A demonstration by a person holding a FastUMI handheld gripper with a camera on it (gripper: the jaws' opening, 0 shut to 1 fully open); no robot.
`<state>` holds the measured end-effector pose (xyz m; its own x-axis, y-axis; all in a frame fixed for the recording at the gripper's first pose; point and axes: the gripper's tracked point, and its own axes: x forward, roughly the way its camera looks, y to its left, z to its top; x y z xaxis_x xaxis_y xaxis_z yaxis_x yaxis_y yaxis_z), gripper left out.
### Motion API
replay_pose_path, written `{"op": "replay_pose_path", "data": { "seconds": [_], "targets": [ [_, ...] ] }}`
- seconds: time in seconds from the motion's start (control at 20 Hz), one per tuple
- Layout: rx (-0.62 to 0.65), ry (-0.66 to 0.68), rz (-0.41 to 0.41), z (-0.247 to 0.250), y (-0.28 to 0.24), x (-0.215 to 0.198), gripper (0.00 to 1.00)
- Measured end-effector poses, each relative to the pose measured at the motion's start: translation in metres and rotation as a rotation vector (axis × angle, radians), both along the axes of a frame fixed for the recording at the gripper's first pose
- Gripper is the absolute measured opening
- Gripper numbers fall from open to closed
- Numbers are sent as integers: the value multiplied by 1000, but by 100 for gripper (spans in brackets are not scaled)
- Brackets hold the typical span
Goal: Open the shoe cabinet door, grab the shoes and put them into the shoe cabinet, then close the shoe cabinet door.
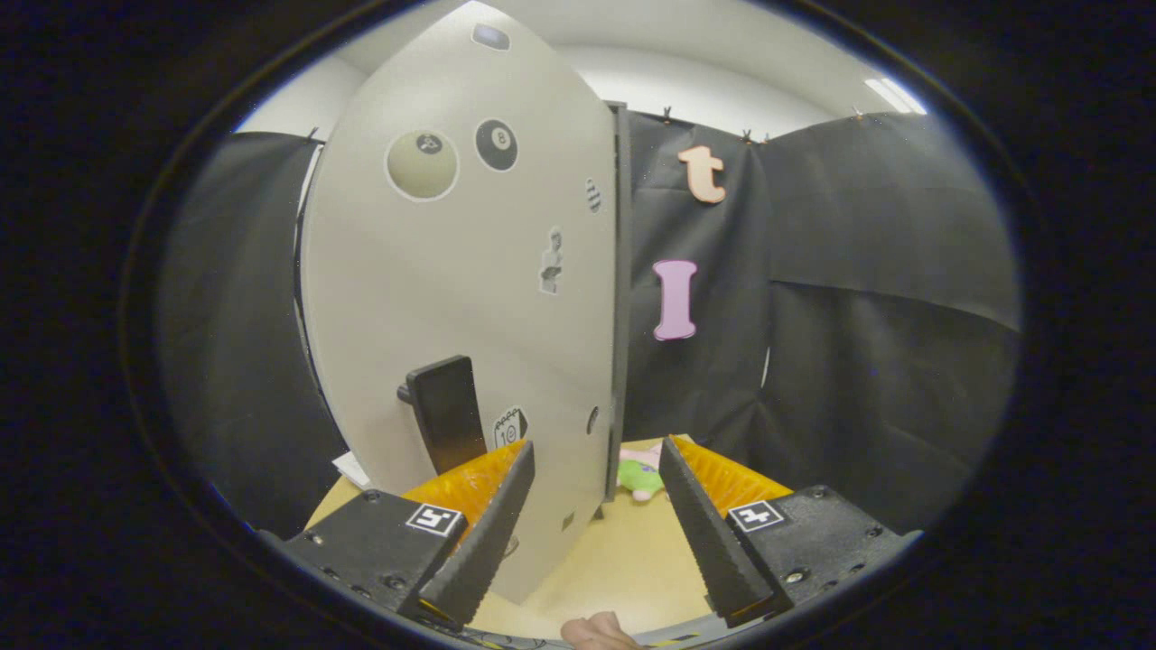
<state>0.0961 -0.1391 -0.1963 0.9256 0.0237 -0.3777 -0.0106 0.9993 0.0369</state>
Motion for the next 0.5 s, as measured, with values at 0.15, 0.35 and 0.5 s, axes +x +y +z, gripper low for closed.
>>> {"op": "replay_pose_path", "data": {
  "seconds": [0.15, 0.35, 0.5],
  "targets": [
    [-1, 15, 67, -10, 37, 18, 94],
    [1, 28, 169, -19, 87, 40, 95],
    [-1, 32, 210, -25, 115, 54, 95]
  ]
}}
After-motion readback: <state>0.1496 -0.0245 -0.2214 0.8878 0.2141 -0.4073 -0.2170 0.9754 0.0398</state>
